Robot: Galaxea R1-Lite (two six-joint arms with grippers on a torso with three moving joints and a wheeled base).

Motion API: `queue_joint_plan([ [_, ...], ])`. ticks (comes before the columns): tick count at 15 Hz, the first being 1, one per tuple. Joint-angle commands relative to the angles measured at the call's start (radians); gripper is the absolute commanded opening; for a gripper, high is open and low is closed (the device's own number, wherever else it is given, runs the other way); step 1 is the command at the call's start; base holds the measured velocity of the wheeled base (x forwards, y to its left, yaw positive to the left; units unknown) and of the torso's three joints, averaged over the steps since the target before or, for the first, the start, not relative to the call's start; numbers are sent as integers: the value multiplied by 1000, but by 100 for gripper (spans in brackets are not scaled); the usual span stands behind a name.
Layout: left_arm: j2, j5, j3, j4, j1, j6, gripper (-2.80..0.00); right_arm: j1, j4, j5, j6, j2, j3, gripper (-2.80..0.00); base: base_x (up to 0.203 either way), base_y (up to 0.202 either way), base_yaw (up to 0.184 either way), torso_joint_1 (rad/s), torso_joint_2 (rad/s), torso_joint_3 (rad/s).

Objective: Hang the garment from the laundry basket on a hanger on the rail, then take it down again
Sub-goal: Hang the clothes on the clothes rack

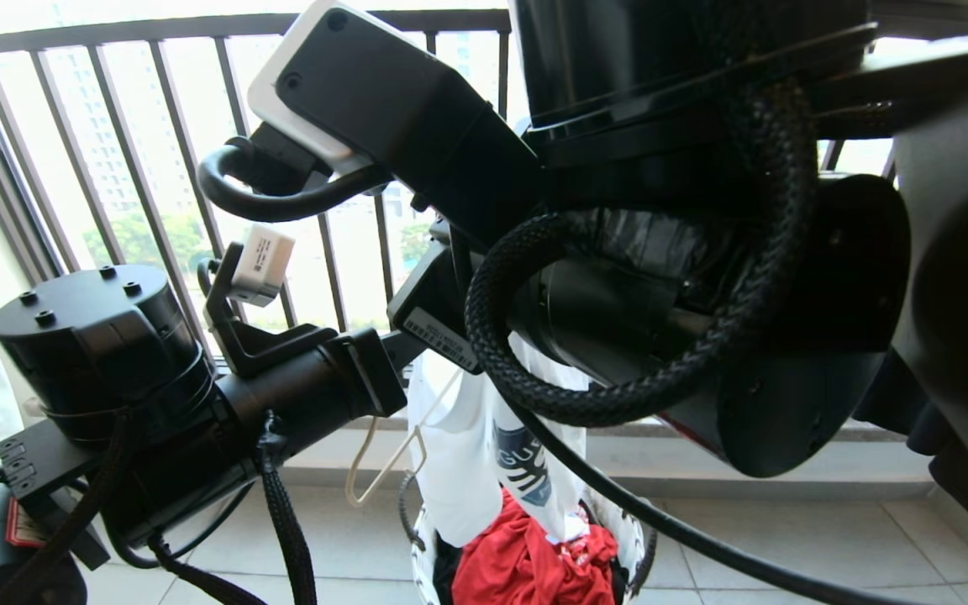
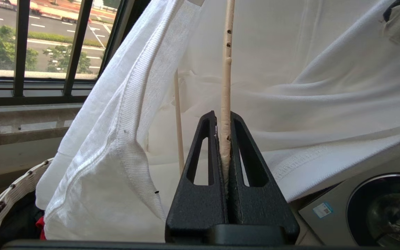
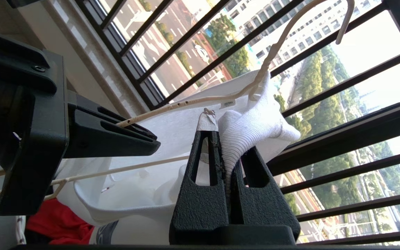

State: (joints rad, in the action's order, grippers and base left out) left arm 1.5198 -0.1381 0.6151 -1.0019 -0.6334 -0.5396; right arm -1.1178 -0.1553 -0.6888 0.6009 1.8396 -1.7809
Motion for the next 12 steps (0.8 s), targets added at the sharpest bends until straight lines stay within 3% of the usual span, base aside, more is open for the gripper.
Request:
queue_joint_plan([
  [1,-6,0,-2,-9,1,-8,-280,27,-1,-5,9,9,0,-280,0,0,0,0,0,0],
  [8,-17,5,-5,-35,3,-16,-280,119,5,-3,14,63,-9,-280,0,0,0,0,0,0],
  [12,-18,5,-5,-35,3,-16,-280,137,88,-3,18,128,-39,-280,0,0,0,0,0,0],
])
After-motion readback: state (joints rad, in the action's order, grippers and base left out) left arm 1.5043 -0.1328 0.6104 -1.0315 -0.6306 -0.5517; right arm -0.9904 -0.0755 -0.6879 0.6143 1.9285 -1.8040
